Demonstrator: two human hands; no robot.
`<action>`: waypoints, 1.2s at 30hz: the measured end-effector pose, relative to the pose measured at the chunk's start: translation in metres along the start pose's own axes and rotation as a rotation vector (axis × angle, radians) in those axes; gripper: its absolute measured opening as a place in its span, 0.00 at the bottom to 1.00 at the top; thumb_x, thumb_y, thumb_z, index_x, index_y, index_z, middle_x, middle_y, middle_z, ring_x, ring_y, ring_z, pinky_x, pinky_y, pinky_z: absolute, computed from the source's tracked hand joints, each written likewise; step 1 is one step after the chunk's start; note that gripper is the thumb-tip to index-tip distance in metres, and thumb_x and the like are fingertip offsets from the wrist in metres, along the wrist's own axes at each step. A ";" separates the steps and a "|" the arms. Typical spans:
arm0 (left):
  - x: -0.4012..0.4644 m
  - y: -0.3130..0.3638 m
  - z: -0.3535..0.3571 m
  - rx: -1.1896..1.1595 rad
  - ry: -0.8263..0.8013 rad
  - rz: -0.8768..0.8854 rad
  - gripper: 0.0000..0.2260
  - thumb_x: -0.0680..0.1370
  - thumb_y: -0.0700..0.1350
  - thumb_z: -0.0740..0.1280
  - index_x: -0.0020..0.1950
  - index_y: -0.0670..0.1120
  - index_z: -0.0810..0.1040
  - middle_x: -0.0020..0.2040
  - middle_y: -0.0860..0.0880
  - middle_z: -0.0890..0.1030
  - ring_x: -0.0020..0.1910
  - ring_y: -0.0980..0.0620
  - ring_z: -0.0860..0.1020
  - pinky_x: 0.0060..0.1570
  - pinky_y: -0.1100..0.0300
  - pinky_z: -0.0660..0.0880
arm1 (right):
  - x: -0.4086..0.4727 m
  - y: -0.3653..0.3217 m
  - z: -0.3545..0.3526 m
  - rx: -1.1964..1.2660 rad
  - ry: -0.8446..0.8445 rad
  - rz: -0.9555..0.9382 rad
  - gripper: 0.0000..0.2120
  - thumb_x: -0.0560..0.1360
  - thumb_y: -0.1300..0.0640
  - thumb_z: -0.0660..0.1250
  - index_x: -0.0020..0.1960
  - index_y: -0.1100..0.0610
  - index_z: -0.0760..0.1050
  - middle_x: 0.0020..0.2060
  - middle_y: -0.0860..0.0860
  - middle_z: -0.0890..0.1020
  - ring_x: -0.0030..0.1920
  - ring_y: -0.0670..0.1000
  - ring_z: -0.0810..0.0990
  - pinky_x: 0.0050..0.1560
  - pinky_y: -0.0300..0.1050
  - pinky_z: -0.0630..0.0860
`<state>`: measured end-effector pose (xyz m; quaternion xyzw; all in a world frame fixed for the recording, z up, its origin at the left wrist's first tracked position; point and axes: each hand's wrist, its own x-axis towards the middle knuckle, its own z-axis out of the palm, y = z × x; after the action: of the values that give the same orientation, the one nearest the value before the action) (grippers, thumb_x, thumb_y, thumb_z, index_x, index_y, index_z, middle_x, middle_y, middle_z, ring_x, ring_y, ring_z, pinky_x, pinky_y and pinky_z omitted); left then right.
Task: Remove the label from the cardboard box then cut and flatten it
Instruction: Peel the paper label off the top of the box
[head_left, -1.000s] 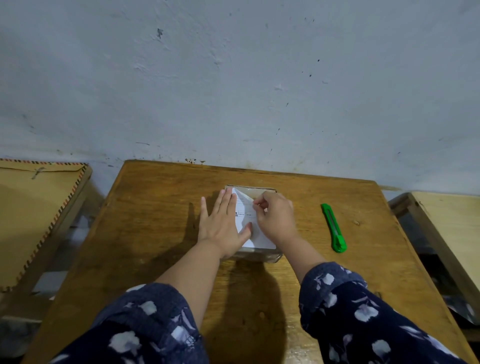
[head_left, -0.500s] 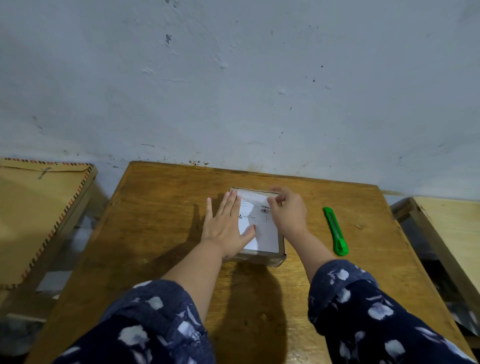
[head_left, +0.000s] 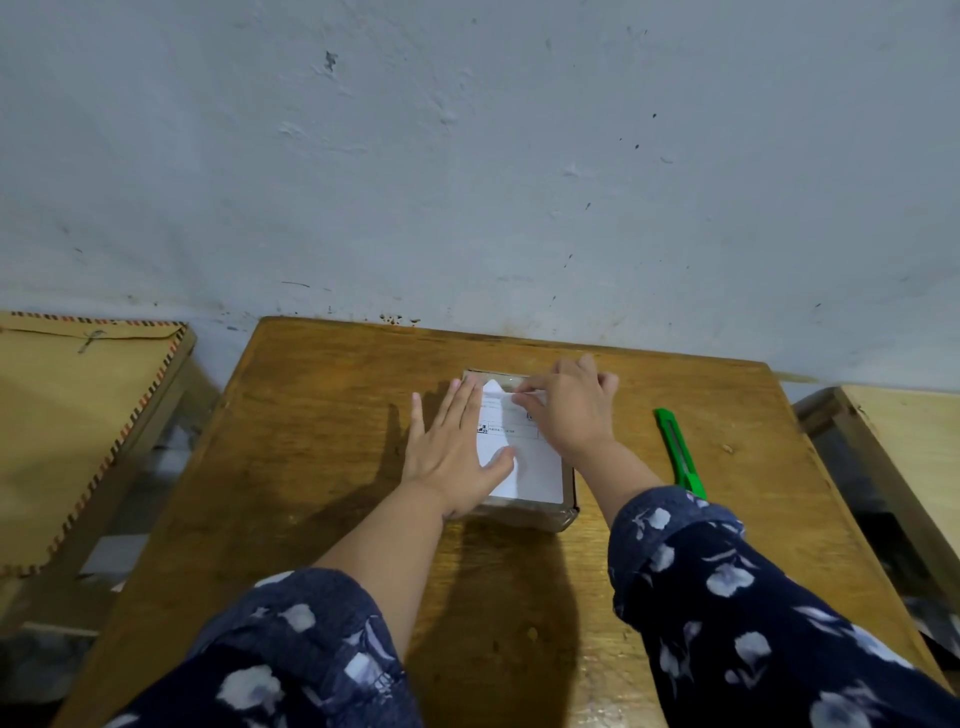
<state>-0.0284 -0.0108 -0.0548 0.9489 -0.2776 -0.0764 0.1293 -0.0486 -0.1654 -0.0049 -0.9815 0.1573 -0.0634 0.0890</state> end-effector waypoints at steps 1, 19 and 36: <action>0.000 0.000 0.000 0.005 -0.003 0.000 0.37 0.77 0.66 0.47 0.78 0.48 0.37 0.78 0.53 0.36 0.75 0.56 0.33 0.72 0.43 0.32 | -0.001 -0.002 0.000 0.015 -0.010 0.023 0.13 0.76 0.42 0.62 0.54 0.44 0.80 0.48 0.48 0.73 0.54 0.52 0.65 0.48 0.49 0.54; 0.004 -0.002 -0.001 -0.237 -0.038 0.002 0.38 0.77 0.64 0.55 0.79 0.49 0.40 0.78 0.53 0.38 0.75 0.56 0.35 0.73 0.42 0.34 | -0.011 0.014 -0.011 0.105 0.056 -0.022 0.09 0.75 0.47 0.65 0.48 0.49 0.82 0.56 0.45 0.75 0.60 0.51 0.66 0.61 0.49 0.59; -0.015 -0.014 0.003 0.022 0.007 0.100 0.54 0.62 0.82 0.46 0.78 0.51 0.38 0.79 0.53 0.40 0.76 0.54 0.36 0.71 0.37 0.33 | -0.011 0.005 -0.010 0.049 0.021 -0.057 0.13 0.78 0.46 0.59 0.54 0.48 0.79 0.46 0.46 0.83 0.54 0.52 0.71 0.57 0.50 0.61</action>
<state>-0.0343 0.0083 -0.0606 0.9355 -0.3248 -0.0634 0.1237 -0.0619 -0.1685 0.0025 -0.9824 0.1288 -0.0801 0.1093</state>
